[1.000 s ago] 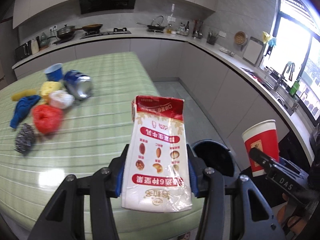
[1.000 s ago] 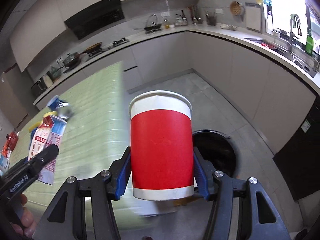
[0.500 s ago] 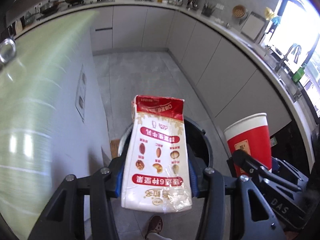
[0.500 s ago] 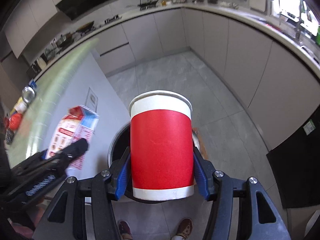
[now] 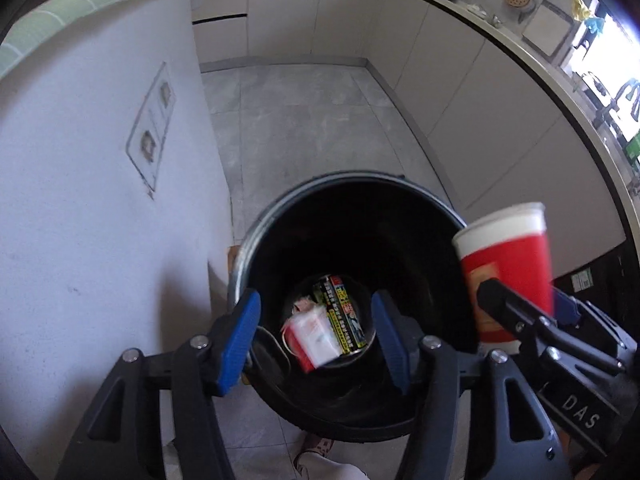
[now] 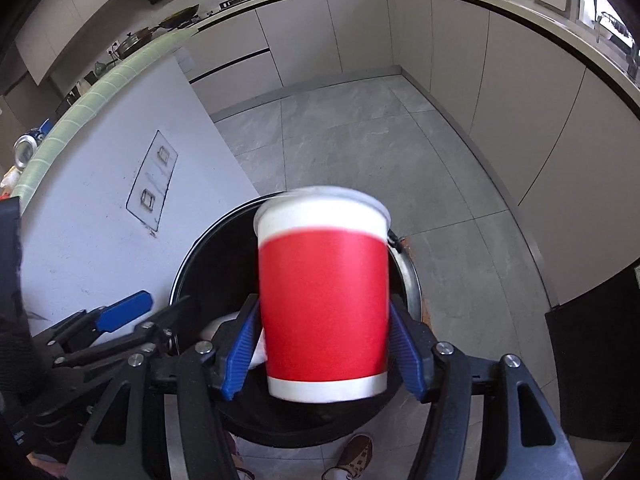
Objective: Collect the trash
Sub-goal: 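Open the left tool to drop the carton while the right tool drops the red cup, then move both tools back to the island and grasp the steel wool with the left tool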
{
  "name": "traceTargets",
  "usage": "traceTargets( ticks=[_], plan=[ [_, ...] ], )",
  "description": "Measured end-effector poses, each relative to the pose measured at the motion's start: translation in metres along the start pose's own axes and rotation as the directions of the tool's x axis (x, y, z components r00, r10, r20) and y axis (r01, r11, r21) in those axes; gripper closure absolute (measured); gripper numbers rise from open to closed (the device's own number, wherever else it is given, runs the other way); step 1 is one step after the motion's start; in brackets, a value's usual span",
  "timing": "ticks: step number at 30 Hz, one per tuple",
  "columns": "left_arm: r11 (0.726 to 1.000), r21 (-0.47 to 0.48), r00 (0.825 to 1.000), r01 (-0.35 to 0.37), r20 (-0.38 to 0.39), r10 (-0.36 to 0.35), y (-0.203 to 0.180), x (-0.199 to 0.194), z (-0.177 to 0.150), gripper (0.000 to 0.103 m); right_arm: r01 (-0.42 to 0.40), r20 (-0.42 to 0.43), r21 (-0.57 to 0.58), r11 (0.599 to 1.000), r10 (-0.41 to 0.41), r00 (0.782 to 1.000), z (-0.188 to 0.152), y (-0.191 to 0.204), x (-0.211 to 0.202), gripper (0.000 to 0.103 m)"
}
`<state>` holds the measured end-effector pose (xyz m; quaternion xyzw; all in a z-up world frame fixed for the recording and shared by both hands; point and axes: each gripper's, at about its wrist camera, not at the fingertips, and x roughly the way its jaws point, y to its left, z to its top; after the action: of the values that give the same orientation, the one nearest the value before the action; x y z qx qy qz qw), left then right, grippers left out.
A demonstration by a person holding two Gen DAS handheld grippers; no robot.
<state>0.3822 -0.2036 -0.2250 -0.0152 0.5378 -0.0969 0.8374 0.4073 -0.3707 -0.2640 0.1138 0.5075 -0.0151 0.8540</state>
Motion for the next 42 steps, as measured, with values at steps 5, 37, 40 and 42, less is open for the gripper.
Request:
traceTargets(
  ticks=[5,37,40,42],
  plan=[
    [1.0,-0.016,0.998,-0.019,0.067,0.02,-0.006,-0.029,0.009,0.043,0.025,0.026,0.028,0.999,-0.026,0.999,0.003,-0.008,-0.013,0.03],
    [1.0,0.015,0.966,-0.027,0.256,0.022,0.212,-0.231,0.025,0.036,0.041,0.274,0.0,0.999,-0.04,0.961,0.011,0.253,-0.176,0.03],
    [0.998,-0.025,0.968,-0.056,0.244,0.061,0.259,-0.236,0.018,0.036,0.02,0.273,-0.029,0.999,-0.012,0.962,0.006,0.302,-0.17,0.03],
    [0.995,-0.046,0.964,-0.092,0.247,0.1,0.291,-0.241,0.014,0.036,0.003,0.272,-0.045,0.999,0.01,0.962,0.0,0.333,-0.165,0.03]
  ],
)
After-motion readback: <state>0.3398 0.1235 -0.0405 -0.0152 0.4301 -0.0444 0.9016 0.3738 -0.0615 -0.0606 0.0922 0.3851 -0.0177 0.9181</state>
